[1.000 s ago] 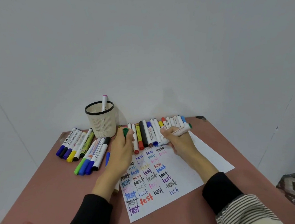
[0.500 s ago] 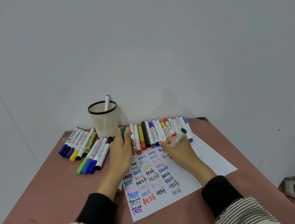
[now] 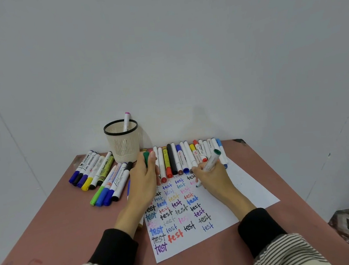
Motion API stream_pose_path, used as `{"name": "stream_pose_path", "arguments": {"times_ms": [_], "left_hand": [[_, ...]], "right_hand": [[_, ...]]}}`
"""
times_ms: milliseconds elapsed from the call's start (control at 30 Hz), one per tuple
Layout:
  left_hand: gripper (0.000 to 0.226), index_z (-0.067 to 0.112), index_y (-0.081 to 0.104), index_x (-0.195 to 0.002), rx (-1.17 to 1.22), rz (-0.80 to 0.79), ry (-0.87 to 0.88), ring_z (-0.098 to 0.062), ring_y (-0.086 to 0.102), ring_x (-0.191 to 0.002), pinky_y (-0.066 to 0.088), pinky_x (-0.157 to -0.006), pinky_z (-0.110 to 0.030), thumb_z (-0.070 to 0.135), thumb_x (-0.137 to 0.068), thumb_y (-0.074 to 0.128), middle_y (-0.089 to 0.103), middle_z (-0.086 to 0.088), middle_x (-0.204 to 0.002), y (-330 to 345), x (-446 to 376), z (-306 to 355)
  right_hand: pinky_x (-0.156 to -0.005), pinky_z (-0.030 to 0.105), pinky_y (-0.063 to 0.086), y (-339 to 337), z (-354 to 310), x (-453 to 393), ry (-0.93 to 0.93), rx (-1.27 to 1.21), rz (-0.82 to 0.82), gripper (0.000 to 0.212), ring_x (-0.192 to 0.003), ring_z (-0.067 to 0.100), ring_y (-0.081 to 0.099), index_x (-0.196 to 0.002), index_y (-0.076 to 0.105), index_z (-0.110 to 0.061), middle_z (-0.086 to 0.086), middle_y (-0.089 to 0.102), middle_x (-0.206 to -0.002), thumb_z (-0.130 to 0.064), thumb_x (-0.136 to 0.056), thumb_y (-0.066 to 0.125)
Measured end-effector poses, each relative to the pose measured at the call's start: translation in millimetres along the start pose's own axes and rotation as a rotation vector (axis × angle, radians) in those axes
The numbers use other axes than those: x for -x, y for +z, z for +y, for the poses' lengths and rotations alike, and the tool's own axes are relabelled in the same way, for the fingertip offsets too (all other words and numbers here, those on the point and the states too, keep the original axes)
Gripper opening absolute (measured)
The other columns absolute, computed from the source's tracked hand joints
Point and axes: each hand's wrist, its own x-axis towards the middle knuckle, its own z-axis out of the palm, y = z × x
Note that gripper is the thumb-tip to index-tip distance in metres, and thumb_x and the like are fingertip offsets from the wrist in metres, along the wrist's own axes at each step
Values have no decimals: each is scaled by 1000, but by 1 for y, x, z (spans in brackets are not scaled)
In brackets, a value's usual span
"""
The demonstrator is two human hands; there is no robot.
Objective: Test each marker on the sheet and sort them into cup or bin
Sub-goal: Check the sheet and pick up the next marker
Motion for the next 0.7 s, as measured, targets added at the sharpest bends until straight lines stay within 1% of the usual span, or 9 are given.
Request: {"name": "stream_pose_path", "arguments": {"times_ms": [67,100,167,233,333,367,433,567,700], "left_hand": [[48,19,51,-95,-7,0,5,-17,60,-67,55,-65,-41,63,-90,32,61,-2,-77,0,0,0],[49,20,51,-95,-9,0,6,-18,61,-68,55,-65,-40,64,-90,32,61,-2,-78,0,0,0],[49,20,51,-94,-17,5,4,-27,61,-68,55,-66,-47,65,-91,32,61,-8,-77,1,1,-1],[48,19,51,-92,-21,6,2,-34,60,-68,54,-66,-53,64,-92,32,61,-15,-77,1,1,-1],[48,19,51,-93,-22,4,6,-25,58,-64,55,-66,-51,63,-92,33,61,-14,-76,1,1,0],[48,18,51,-93,-21,5,8,-22,59,-64,55,-66,-49,63,-92,33,61,-12,-76,1,1,0],[49,18,51,-92,-17,-2,7,-19,59,-64,56,-65,-48,64,-91,34,60,-8,-75,0,1,1],[40,20,49,-91,-18,-11,18,-17,58,-62,56,-65,-48,57,-95,35,60,-7,-73,1,2,2],[36,21,48,-90,-20,-11,26,-16,58,-62,56,-64,-47,54,-97,36,60,-7,-72,1,3,1]], "right_hand": [[-47,15,36,1,0,1,-6,34,-9,39,-48,7,38,-57,40,-13,1,40,-55,-13,-91,60],[-46,14,35,1,0,1,-13,48,-7,38,-47,7,37,-58,42,-11,2,40,-55,-14,-91,59],[-45,12,34,0,0,1,-25,73,-13,34,-46,8,37,-62,49,-1,6,42,-57,-15,-92,59],[-46,12,34,0,0,1,-18,76,-35,33,-51,11,39,-64,51,2,10,43,-60,-15,-91,58],[-45,10,33,0,0,1,-1,25,0,38,-46,3,37,-58,38,-11,2,40,-56,-8,-90,57],[-45,10,34,0,-1,2,-4,9,31,38,-45,2,37,-58,38,-14,-1,40,-56,-7,-90,57],[-46,13,35,0,-1,2,-10,10,68,36,-45,2,37,-60,39,-15,-3,41,-56,-7,-90,57],[-45,11,32,0,-3,3,-26,42,19,42,-42,1,32,-56,34,-15,-1,35,-53,-7,-91,56],[-47,15,35,-1,-4,4,4,36,55,37,-47,4,39,-60,39,-15,-2,40,-56,-7,-92,55]]}}
